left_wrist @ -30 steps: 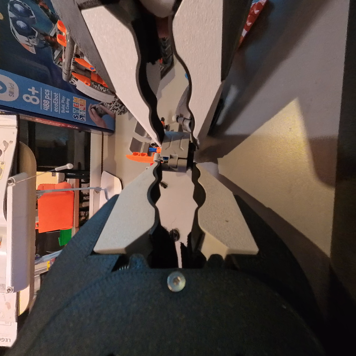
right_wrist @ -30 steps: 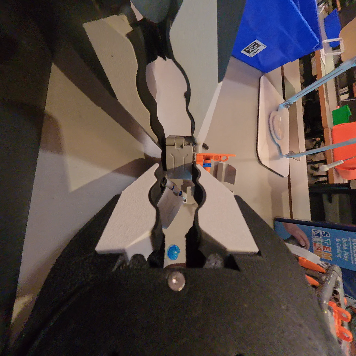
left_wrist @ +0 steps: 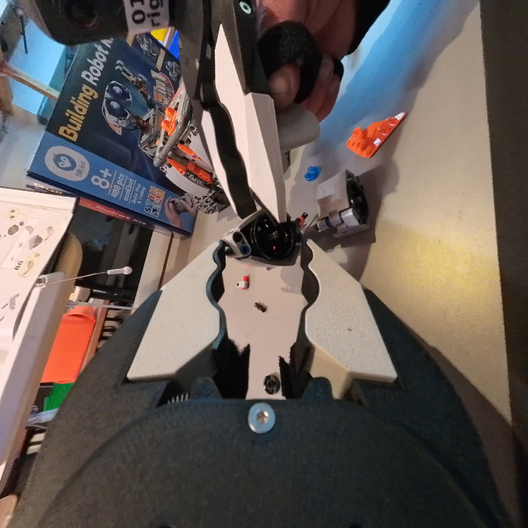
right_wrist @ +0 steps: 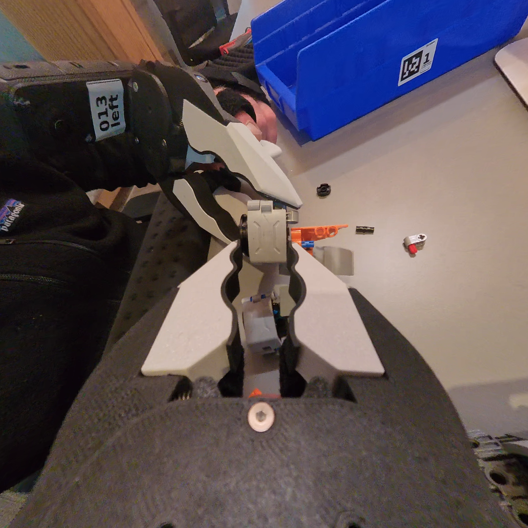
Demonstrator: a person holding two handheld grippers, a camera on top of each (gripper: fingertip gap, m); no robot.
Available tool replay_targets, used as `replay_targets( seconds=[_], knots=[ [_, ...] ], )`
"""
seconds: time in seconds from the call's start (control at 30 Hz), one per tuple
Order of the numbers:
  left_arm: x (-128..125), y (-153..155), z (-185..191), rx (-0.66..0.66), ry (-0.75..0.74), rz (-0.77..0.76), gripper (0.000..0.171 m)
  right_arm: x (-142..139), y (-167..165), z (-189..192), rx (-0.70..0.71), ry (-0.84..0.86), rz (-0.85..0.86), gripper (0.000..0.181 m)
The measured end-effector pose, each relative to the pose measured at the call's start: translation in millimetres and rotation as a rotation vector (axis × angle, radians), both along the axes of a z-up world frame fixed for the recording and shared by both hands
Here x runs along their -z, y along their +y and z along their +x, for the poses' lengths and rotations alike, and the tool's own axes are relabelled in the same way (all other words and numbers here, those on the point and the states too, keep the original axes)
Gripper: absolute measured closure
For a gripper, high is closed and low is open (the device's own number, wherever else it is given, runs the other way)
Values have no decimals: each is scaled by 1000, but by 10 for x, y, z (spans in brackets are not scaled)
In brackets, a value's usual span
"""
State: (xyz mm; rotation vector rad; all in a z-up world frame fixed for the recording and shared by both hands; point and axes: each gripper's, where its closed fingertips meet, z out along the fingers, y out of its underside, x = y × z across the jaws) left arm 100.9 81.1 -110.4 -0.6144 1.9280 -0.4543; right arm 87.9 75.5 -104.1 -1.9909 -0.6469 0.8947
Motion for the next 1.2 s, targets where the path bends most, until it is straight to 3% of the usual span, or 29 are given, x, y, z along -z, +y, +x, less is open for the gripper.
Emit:
replay_targets(
  seconds=[0.2, 0.37, 0.53, 0.7, 0.8, 0.83, 0.97, 1.2],
  knots=[
    [-74, 51, 11, -27, 10, -185, 122, -112, 68, 72, 54, 16, 63, 153],
    [-113, 176, 19, -71, 42, -403, 122, -1, 65, 206, 85, -154, 88, 141],
    [35, 243, 5, -115, 123, -425, 122, 62, -120, 272, 23, -302, 103, 138],
    [109, 274, 0, -132, 163, -448, 122, 367, -353, 267, -91, -456, 13, 136],
    [137, 307, 1, -147, 169, -437, 122, 501, -410, 230, -136, -511, -15, 146],
    [151, 310, -1, -150, 175, -433, 122, 515, -411, 214, -141, -515, -14, 157],
    [151, 329, -10, -157, 180, -457, 122, 492, -373, 204, -117, -484, -17, 157],
    [230, 347, -50, -175, 228, -483, 121, 356, -280, 207, -49, -282, -75, 157]
  ],
)
